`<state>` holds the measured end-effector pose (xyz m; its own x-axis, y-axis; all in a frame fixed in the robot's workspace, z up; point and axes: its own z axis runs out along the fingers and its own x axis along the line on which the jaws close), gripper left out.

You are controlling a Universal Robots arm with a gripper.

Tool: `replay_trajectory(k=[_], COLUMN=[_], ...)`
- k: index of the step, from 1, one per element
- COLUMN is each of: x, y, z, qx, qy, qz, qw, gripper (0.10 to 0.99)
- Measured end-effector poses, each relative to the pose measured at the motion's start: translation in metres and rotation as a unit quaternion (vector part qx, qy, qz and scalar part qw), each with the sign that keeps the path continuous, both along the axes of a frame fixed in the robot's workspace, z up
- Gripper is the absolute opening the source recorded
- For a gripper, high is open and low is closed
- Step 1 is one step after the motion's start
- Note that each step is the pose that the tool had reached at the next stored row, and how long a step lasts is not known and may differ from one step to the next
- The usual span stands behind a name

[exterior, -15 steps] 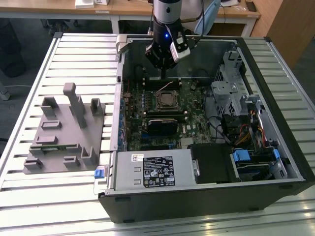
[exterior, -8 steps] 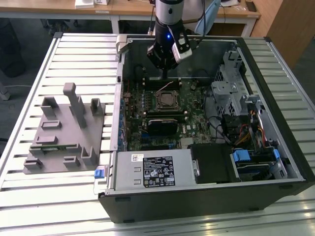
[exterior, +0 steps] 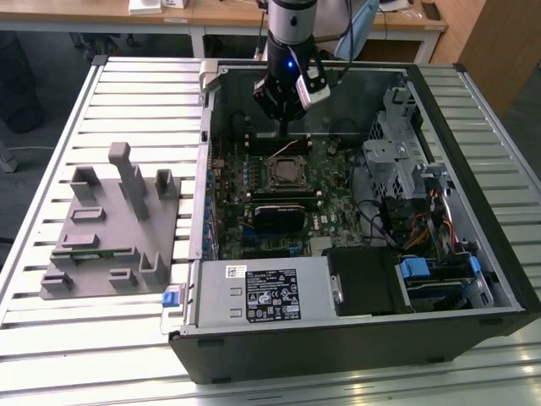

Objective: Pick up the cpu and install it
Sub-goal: 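Install the first cpu locking lever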

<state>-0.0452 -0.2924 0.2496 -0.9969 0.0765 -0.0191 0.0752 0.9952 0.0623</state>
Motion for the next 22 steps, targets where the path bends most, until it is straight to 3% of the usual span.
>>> replay_trajectory(k=[22], x=[0.0022], y=[0.0027], z=[-0.0088], qx=[0.001], qy=[0.0009], qz=[0.001], qw=[1.0], gripper=[0.106])
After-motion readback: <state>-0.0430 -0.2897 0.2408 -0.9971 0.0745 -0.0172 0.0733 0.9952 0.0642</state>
